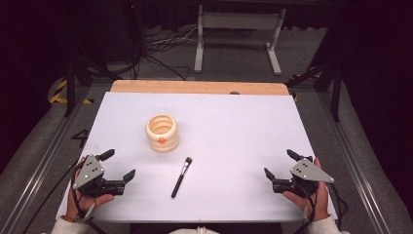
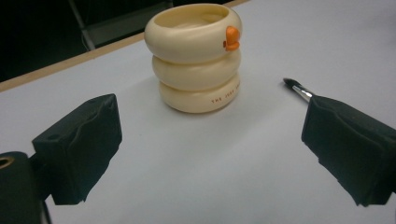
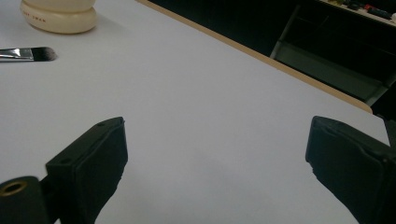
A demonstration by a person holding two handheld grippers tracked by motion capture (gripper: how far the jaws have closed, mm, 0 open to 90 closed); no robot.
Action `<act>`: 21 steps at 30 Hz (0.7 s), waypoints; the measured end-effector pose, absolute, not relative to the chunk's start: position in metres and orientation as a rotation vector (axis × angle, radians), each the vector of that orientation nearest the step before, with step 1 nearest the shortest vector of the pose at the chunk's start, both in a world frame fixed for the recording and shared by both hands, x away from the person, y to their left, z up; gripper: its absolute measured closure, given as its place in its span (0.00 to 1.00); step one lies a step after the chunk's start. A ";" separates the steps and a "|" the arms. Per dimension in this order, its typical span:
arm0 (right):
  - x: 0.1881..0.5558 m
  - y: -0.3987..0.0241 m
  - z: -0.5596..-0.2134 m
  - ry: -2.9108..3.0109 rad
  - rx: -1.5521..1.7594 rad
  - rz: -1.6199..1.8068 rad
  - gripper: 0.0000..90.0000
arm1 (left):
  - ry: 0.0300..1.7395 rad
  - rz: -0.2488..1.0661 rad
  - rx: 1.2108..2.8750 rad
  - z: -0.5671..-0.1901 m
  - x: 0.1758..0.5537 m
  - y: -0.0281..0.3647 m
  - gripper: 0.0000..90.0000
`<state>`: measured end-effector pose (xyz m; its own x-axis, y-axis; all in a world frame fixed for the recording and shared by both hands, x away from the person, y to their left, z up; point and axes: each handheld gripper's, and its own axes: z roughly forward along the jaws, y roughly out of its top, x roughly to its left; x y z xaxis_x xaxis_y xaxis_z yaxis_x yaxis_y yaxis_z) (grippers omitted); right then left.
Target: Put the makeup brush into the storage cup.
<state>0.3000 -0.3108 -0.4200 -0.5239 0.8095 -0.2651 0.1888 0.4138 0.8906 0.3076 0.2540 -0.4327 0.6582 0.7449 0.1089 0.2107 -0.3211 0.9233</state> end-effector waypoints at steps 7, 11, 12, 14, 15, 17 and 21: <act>0.300 -0.308 -0.420 1.965 0.845 1.105 0.07 | 0.790 0.680 1.861 -0.433 0.307 0.253 0.09; 0.301 -0.306 -0.422 1.976 0.834 1.089 0.07 | 0.789 0.651 1.883 -0.433 0.309 0.250 0.09; 0.301 -0.305 -0.422 1.980 0.832 1.086 0.07 | 0.796 0.645 1.889 -0.433 0.309 0.249 0.09; 0.302 -0.305 -0.423 1.989 0.832 1.078 0.07 | 0.817 0.626 1.896 -0.432 0.310 0.245 0.09; 0.302 -0.304 -0.423 1.992 0.832 1.074 0.07 | 0.828 0.616 1.912 -0.432 0.311 0.243 0.09; 0.302 -0.303 -0.423 1.996 0.830 1.073 0.07 | 0.873 0.595 1.955 -0.430 0.312 0.236 0.12; 0.303 -0.300 -0.424 2.012 0.823 1.070 0.07 | 0.909 0.521 2.019 -0.422 0.314 0.222 0.13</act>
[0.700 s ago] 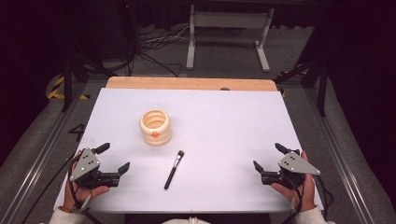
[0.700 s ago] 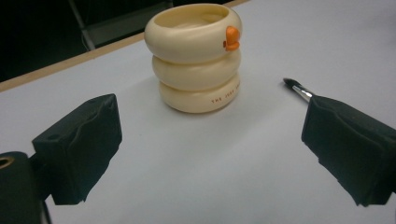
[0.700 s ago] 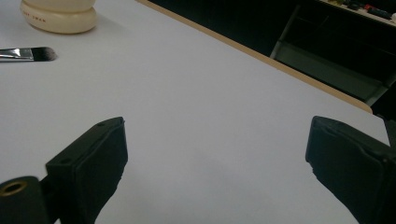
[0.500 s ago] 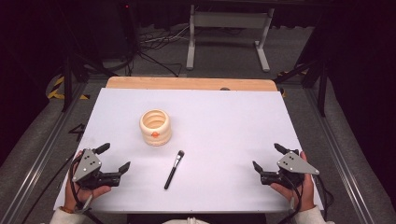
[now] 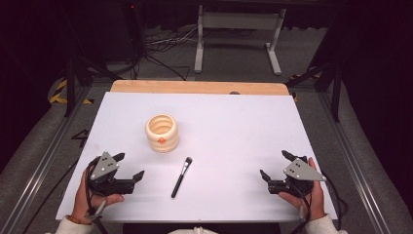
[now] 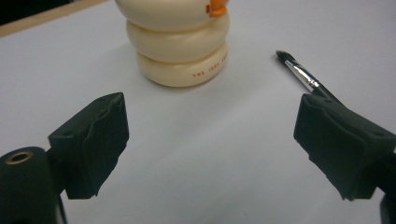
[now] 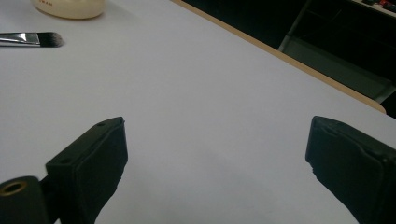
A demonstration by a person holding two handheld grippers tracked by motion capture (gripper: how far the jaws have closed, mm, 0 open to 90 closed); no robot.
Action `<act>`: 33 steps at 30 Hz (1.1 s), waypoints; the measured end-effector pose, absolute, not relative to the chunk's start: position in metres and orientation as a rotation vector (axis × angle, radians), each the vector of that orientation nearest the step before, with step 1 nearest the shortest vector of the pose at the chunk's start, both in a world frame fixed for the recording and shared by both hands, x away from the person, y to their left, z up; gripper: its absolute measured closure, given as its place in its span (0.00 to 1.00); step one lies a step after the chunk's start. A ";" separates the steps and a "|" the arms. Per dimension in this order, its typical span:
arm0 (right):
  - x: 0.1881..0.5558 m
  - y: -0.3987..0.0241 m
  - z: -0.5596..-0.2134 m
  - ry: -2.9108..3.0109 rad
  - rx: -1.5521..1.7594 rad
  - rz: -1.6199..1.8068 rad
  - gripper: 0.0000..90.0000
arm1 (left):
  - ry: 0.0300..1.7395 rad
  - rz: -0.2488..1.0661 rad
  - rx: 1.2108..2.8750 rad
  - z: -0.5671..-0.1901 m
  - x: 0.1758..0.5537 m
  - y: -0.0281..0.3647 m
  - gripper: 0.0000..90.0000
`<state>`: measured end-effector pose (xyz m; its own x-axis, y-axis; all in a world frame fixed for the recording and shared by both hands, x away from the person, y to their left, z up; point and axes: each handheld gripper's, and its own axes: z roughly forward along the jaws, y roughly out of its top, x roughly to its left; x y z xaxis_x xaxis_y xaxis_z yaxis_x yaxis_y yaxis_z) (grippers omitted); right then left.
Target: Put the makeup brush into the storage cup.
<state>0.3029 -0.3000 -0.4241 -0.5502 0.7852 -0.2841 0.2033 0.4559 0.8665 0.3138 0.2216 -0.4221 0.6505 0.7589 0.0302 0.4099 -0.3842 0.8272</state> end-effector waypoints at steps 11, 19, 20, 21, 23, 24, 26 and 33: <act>0.305 -0.299 -0.429 2.041 0.823 1.054 0.07 | 0.918 0.304 2.245 -0.407 0.326 0.167 0.15; 0.304 -0.297 -0.430 2.053 0.815 1.049 0.07 | 0.938 0.216 2.327 -0.402 0.340 0.139 0.16; 0.305 -0.298 -0.430 2.052 0.817 1.051 0.07 | 0.938 0.222 2.337 -0.402 0.341 0.136 0.16; 0.305 -0.298 -0.430 2.051 0.818 1.052 0.07 | 0.936 0.208 2.348 -0.401 0.342 0.132 0.16; 0.305 -0.298 -0.430 2.050 0.825 1.048 0.07 | 0.933 0.180 2.377 -0.402 0.347 0.126 0.16; 0.305 -0.298 -0.430 2.050 0.825 1.048 0.07 | 0.934 0.174 2.384 -0.402 0.349 0.123 0.16; 0.305 -0.298 -0.431 2.050 0.825 1.045 0.07 | 0.941 0.156 2.412 -0.404 0.353 0.117 0.17; 0.306 -0.298 -0.432 2.061 0.826 1.033 0.07 | 0.989 0.076 2.537 -0.411 0.370 0.094 0.23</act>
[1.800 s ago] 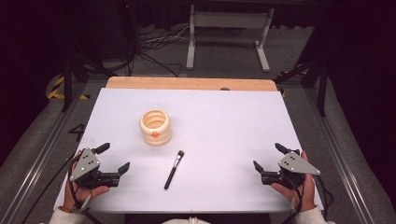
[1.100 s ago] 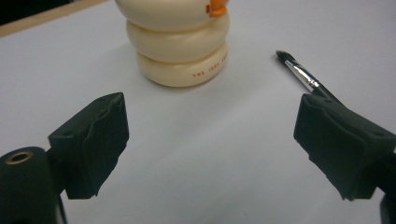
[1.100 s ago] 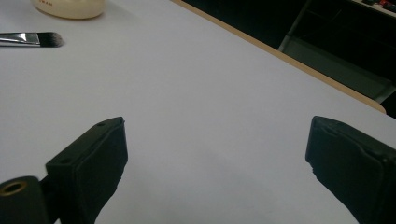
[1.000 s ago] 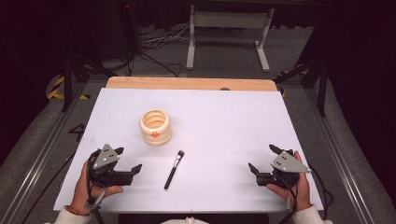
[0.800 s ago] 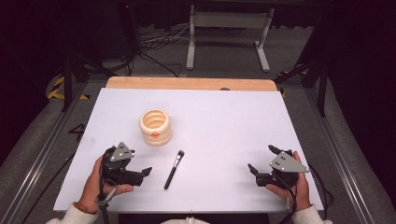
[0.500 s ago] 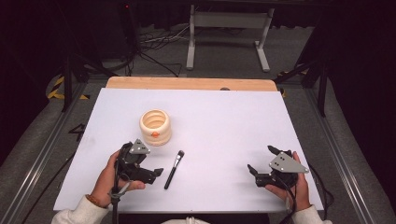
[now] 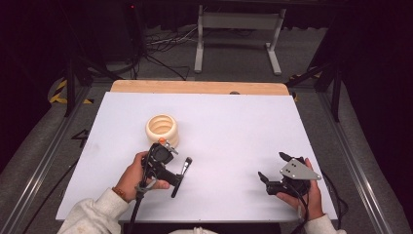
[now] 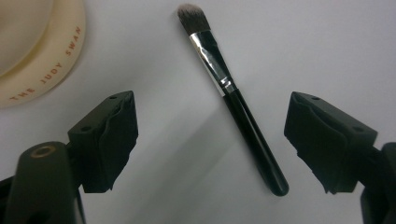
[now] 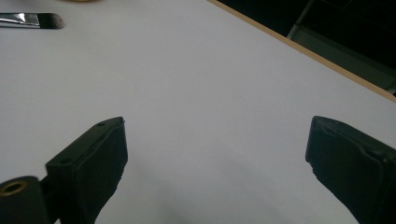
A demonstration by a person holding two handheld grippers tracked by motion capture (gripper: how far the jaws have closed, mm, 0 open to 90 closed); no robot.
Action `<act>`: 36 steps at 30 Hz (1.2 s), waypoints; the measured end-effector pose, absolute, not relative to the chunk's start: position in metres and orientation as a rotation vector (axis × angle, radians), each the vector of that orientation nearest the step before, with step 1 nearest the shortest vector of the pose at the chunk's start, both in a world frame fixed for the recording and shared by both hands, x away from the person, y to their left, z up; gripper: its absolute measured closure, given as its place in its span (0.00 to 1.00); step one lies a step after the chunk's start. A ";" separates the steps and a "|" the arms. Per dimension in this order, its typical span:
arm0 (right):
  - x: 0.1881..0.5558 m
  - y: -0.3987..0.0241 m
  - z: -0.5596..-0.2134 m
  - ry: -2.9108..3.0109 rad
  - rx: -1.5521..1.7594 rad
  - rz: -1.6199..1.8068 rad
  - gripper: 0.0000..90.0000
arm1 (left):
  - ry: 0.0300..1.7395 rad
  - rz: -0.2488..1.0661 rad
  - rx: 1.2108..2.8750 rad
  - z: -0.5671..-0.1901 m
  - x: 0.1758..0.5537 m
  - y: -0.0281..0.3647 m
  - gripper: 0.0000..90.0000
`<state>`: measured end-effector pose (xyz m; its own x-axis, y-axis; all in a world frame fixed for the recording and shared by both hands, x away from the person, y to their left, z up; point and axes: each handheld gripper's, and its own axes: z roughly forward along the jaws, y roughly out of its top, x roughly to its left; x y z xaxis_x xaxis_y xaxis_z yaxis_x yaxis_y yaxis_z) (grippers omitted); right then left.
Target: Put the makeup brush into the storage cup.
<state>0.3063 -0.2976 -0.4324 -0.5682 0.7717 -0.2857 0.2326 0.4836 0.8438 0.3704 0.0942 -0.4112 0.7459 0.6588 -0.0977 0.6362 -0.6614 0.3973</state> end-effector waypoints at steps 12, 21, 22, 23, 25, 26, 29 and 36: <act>0.307 -0.299 -0.433 2.063 0.827 1.039 0.07 | 1.024 0.059 2.679 -0.424 0.388 0.065 0.45; 0.308 -0.299 -0.434 2.072 0.827 1.035 0.07 | 0.907 0.077 2.797 -0.425 0.392 0.055 0.68; 0.308 -0.299 -0.434 2.072 0.827 1.035 0.07 | 0.907 0.077 2.797 -0.425 0.392 0.055 0.76; 0.307 -0.298 -0.434 2.079 0.827 1.030 0.07 | 0.849 0.090 2.831 -0.424 0.389 0.051 0.84; 0.307 -0.298 -0.434 2.080 0.825 1.030 0.07 | 0.828 0.112 2.849 -0.424 0.388 0.049 0.86; 0.307 -0.298 -0.434 2.081 0.825 1.030 0.07 | 0.808 0.127 2.867 -0.424 0.387 0.048 0.87; 0.307 -0.298 -0.434 2.078 0.828 1.028 0.07 | 0.766 0.132 2.865 -0.424 0.386 0.048 0.87; 0.307 -0.300 -0.434 2.065 0.833 1.031 0.07 | 0.687 0.201 2.844 -0.423 0.382 0.056 0.88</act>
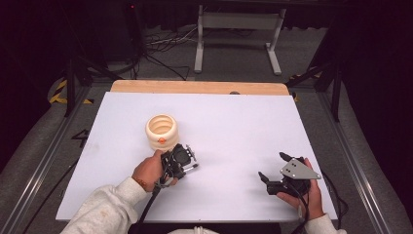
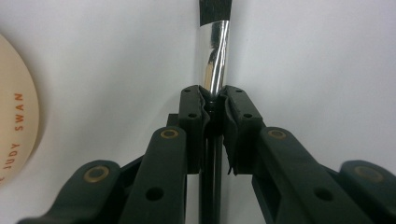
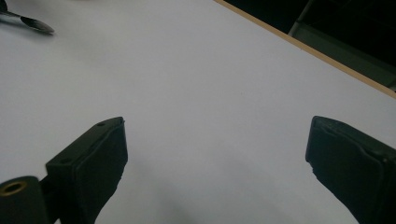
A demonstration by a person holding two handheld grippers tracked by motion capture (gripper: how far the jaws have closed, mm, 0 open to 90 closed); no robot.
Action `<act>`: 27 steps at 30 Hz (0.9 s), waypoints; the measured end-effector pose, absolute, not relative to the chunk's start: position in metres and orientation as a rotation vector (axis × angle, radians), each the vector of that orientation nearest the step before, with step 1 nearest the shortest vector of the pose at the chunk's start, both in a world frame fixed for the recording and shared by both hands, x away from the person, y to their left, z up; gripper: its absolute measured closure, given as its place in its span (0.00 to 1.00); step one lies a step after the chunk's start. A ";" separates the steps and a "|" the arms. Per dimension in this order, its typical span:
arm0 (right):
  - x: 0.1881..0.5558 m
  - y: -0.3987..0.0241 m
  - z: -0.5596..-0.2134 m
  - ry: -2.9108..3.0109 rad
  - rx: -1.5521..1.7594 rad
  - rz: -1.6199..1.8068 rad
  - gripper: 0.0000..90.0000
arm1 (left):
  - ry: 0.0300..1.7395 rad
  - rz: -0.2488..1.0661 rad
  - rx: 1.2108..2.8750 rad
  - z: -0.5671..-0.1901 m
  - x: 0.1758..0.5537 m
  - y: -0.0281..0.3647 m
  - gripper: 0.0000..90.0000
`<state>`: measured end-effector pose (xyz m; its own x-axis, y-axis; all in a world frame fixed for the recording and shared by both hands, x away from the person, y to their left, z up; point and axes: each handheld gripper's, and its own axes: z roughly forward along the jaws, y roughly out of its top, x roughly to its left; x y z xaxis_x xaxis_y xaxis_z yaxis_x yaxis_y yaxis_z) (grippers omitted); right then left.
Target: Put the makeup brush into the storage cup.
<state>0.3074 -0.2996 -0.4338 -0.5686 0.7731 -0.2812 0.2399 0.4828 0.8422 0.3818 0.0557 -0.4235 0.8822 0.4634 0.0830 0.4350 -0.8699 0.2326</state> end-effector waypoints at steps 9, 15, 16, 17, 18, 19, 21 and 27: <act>0.307 -0.300 -0.433 2.055 0.833 1.031 0.07 | 0.684 0.276 2.701 -0.410 0.381 0.076 0.88; 0.306 -0.300 -0.431 2.034 0.826 1.041 0.07 | 0.680 0.340 2.618 -0.414 0.378 0.088 0.88; 0.306 -0.300 -0.432 2.035 0.827 1.040 0.07 | 0.681 0.349 2.595 -0.414 0.378 0.090 0.88; 0.306 -0.300 -0.432 2.035 0.827 1.039 0.07 | 0.670 0.349 2.574 -0.413 0.378 0.093 0.88; 0.306 -0.300 -0.432 2.035 0.828 1.040 0.07 | 0.669 0.346 2.557 -0.413 0.377 0.094 0.88; 0.306 -0.300 -0.432 2.036 0.826 1.039 0.07 | 0.665 0.357 2.535 -0.413 0.376 0.096 0.88; 0.305 -0.300 -0.431 2.031 0.821 1.043 0.07 | 0.651 0.387 2.493 -0.410 0.375 0.101 0.88; 0.305 -0.300 -0.431 2.028 0.821 1.041 0.07 | 0.614 0.438 2.377 -0.402 0.372 0.111 0.88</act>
<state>0.3053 -0.2999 -0.4309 -0.5519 0.7797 -0.2958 0.2140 0.4752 0.8534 0.3717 0.1109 -0.4023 0.8358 0.5275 0.1525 0.3156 -0.6887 0.6527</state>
